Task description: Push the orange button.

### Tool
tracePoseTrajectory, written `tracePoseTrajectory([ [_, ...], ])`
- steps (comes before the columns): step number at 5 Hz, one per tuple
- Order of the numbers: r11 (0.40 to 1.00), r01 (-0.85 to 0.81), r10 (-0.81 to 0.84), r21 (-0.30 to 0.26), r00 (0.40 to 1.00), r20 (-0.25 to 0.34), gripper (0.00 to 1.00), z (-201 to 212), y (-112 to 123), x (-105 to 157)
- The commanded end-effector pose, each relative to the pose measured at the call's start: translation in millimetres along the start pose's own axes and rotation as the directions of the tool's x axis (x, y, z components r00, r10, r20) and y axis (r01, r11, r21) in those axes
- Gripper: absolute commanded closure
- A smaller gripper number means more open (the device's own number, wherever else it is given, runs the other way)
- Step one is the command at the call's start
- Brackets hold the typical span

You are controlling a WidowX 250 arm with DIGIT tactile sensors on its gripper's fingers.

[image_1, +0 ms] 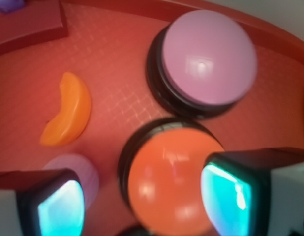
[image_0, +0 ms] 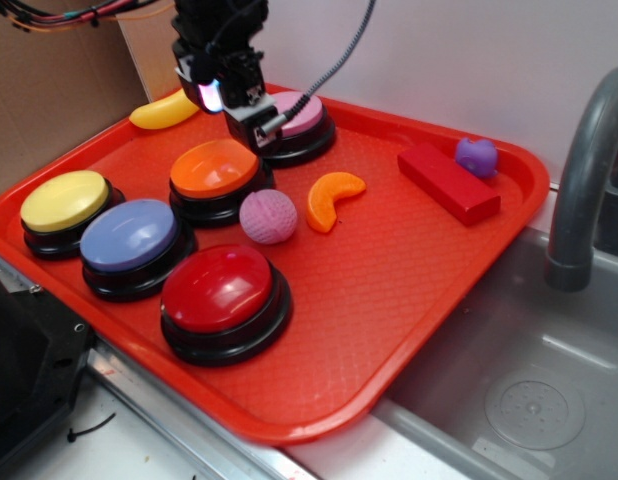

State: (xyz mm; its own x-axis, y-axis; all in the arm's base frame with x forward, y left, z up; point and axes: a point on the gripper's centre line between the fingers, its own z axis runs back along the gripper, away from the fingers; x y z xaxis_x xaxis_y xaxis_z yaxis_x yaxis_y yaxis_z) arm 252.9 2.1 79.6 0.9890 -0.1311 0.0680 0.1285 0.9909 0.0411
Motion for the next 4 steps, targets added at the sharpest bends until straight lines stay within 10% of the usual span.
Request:
tracePoseTrajectory([
  [1,1.000,0.000,0.000,0.017,1.000,-0.007,0.00,-24,12,0],
  [4,0.999,-0.010,0.010,0.049,1.000,-0.002,0.00,-14,12,-8],
])
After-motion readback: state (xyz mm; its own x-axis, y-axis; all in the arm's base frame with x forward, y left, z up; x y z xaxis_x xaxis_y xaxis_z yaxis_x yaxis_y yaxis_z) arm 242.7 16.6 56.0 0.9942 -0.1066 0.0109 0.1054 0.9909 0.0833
